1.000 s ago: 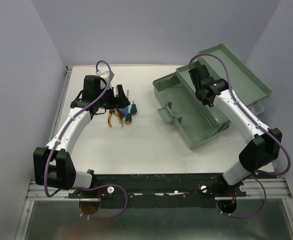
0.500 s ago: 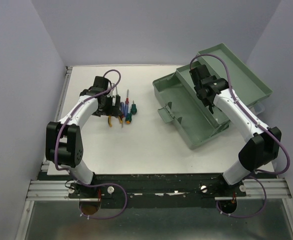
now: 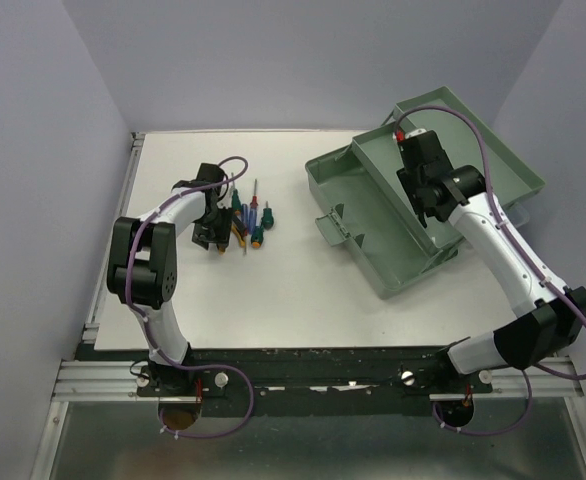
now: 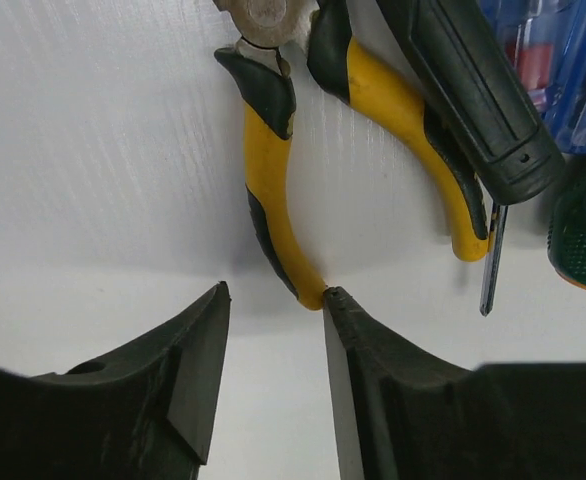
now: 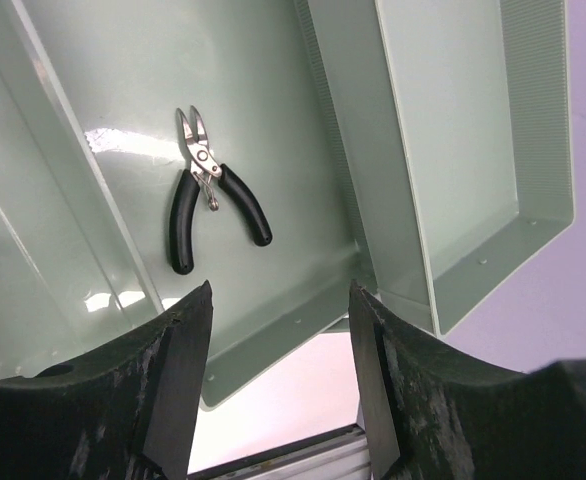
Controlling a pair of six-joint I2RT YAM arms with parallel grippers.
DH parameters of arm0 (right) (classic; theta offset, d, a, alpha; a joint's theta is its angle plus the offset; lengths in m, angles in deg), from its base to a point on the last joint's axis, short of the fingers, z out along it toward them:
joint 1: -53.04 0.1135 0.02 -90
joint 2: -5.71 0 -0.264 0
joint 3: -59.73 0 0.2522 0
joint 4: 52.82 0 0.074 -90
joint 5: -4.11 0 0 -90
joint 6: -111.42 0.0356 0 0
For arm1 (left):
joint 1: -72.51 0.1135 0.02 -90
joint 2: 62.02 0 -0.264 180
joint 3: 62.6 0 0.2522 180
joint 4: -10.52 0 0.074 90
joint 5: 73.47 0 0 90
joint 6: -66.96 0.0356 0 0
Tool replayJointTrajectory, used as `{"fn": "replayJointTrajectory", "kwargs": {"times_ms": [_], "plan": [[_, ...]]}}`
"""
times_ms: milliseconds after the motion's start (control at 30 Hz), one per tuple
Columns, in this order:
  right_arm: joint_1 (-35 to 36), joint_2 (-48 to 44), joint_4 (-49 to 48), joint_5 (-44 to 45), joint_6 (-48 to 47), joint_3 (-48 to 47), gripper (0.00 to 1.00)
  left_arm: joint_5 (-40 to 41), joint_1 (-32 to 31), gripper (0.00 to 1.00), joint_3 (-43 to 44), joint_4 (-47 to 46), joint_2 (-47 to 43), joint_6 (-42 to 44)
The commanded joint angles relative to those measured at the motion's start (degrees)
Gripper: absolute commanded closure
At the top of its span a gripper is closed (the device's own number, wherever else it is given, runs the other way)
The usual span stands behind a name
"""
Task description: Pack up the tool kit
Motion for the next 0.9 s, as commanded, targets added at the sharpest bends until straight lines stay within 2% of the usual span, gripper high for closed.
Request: {"fn": "replayJointTrajectory", "kwargs": {"times_ms": [0,200,333,400,433,600,733,867], "plan": [[-0.2,-2.8,-1.3,-3.7,0.7,1.3,0.36,1.9,0.3,0.53,2.6,0.5,3.2,0.4],[-0.2,-4.4,-1.9,-4.0,0.7,2.0,0.36,1.9,0.1,0.70,2.5,0.6,4.7,0.6],[-0.2,-5.4,-1.9,-4.2,0.8,2.3,0.36,1.6,0.1,0.71,2.7,1.1,5.6,0.6],[-0.2,-5.8,-2.2,-4.2,0.8,2.7,0.36,0.7,0.1,0.93,3.0,0.9,5.6,0.6],[-0.2,-6.0,-2.3,-4.5,0.9,3.0,0.36,0.4,0.1,1.00,3.2,1.2,5.3,0.6],[-0.2,-7.3,-2.4,-6.1,1.7,3.5,0.36,0.3,0.1,1.00,0.6,-0.6,-4.3,-0.3],[-0.2,-8.0,-2.0,-11.6,3.6,2.8,0.35,2.9,0.0,1.00,-1.7,-1.9,-12.5,-1.4],[-0.1,-8.4,-1.5,-18.0,6.3,1.6,0.36,13.2,-0.6,1.00,-1.0,0.9,-16.2,-0.7]]}}
